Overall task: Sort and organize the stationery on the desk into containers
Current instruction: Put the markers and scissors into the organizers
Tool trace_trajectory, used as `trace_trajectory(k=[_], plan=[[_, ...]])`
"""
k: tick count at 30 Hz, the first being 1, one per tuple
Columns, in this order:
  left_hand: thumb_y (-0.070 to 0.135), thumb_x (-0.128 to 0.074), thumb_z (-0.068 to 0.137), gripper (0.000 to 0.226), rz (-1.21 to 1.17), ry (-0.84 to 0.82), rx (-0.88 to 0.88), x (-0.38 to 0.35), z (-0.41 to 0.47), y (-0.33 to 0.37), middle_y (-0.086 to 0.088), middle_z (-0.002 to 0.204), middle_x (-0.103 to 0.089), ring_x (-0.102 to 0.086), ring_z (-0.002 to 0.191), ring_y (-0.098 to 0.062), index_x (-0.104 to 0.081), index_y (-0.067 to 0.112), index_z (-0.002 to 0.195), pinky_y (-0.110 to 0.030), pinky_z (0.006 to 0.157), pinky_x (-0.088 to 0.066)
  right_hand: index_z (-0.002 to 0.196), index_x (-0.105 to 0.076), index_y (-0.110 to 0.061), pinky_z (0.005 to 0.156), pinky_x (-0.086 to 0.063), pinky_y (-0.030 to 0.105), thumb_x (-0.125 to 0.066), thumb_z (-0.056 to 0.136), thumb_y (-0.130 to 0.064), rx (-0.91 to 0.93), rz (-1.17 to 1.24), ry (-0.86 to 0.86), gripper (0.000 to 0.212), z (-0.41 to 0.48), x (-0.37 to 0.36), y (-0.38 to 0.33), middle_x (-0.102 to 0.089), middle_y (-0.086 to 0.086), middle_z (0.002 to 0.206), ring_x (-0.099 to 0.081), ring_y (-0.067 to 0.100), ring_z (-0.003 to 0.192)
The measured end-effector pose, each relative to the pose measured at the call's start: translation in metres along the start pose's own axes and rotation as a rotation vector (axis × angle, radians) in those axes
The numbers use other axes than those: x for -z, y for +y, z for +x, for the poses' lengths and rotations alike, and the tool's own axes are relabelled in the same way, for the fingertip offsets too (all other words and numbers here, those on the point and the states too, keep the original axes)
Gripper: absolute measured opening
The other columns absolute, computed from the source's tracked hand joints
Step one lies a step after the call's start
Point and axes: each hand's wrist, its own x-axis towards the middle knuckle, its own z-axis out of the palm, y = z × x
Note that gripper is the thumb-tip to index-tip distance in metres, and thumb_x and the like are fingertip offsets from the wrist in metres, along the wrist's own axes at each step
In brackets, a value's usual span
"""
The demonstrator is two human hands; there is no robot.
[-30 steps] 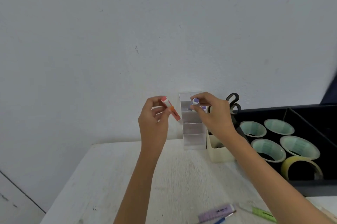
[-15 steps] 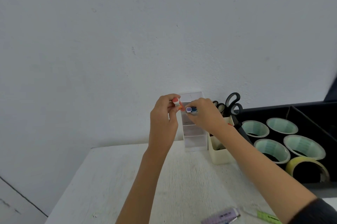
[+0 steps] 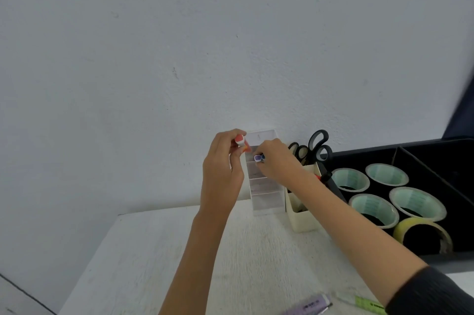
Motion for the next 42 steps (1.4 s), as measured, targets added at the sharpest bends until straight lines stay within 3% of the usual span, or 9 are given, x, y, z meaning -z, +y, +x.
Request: trace_trajectory(k=[5,9,15,20,27,32,35,38,42], plan=[[-0.008,-0.052,0.089,0.021,0.029,-0.117,0.042,-0.013,-0.004,-0.020,0.002,0.099,-0.061,-0.061,0.091,-0.009,-0.061,0.007,0.101,-0.016,0.082,-0.049,0.077,-0.050,-0.010,0.048,-0.027,0.022,-0.050,0.092,-0.009,-0.001,-0.051,0.007,0.016,0.006,-0.006,0.000,-0.041,0.001,0.064,-0.040,0.015,0.055],[-0.010,-0.051,0.086,0.025,0.150,-0.214,0.029,-0.025,-0.009,-0.033,-0.006,0.103,-0.065,-0.061,0.097,-0.018,-0.063,0.005,0.102,-0.005,0.087,-0.037,0.089,-0.063,-0.008,0.046,-0.025,0.017,-0.052,0.090,-0.005,-0.003,-0.096,-0.024,0.011,0.010,-0.007,0.002,-0.050,0.004,0.074,-0.046,0.019,0.066],[-0.007,-0.055,0.088,0.029,0.336,-0.358,-0.054,-0.040,-0.014,-0.058,-0.013,0.126,-0.059,-0.039,0.134,-0.030,-0.063,0.004,0.113,-0.037,0.112,-0.029,0.094,-0.064,-0.004,0.058,-0.037,0.025,-0.052,0.090,-0.005,-0.002,-0.113,0.002,0.014,0.011,-0.009,0.005,-0.063,0.011,0.083,-0.050,0.019,0.067],[-0.010,-0.073,0.070,0.021,0.474,-0.337,-0.102,-0.039,-0.006,-0.061,-0.023,0.127,-0.054,-0.048,0.123,-0.041,-0.068,0.000,0.088,-0.044,0.084,-0.054,0.096,-0.065,-0.006,0.056,-0.036,0.025,-0.052,0.089,-0.004,0.005,-0.111,0.023,0.015,0.012,-0.013,0.007,-0.065,0.011,0.086,-0.052,0.020,0.069],[-0.013,-0.077,0.062,0.030,0.516,-0.362,-0.022,-0.047,-0.007,-0.062,-0.023,0.112,-0.062,-0.064,0.093,-0.038,-0.069,0.001,0.087,-0.039,0.068,-0.052,0.101,-0.065,-0.008,0.067,-0.045,0.029,-0.051,0.092,-0.008,0.017,-0.133,-0.008,0.017,0.009,-0.011,0.006,-0.065,0.011,0.096,-0.060,0.023,0.081],[0.005,-0.058,0.090,0.043,0.500,-0.396,0.101,-0.039,-0.007,-0.045,-0.013,0.148,-0.033,-0.038,0.131,-0.029,-0.050,0.016,0.131,-0.039,0.103,-0.034,0.121,-0.058,-0.012,0.083,-0.043,0.028,-0.052,0.091,-0.003,0.154,-0.191,0.068,0.032,-0.017,0.010,-0.004,-0.058,0.006,0.111,-0.052,0.020,0.106],[0.004,-0.057,0.090,0.049,0.384,-0.303,0.203,-0.028,-0.023,-0.022,-0.010,0.147,-0.033,-0.038,0.131,-0.024,-0.043,0.015,0.136,-0.036,0.106,-0.033,0.130,-0.052,-0.012,0.089,-0.038,0.027,-0.051,0.092,-0.004,0.175,-0.103,0.199,0.039,-0.053,0.021,-0.006,-0.056,0.006,0.122,-0.046,0.021,0.116],[0.005,-0.058,0.088,0.044,0.215,-0.237,0.273,-0.018,-0.053,0.001,-0.003,0.131,-0.044,-0.045,0.118,-0.014,-0.048,0.016,0.130,-0.026,0.100,-0.037,0.126,-0.057,-0.012,0.091,-0.039,0.026,-0.054,0.092,-0.010,0.129,0.062,0.256,0.034,-0.092,0.021,0.003,-0.060,0.005,0.120,-0.052,0.020,0.113],[0.005,-0.059,0.088,0.038,0.104,-0.266,0.418,-0.010,-0.105,0.025,0.007,0.117,-0.048,-0.043,0.106,-0.002,-0.053,0.018,0.123,-0.011,0.091,-0.032,0.112,-0.067,-0.015,0.084,-0.050,0.025,-0.061,0.089,-0.011,0.090,0.219,0.083,0.025,-0.141,0.004,0.024,-0.068,0.000,0.100,-0.061,0.012,0.088]])
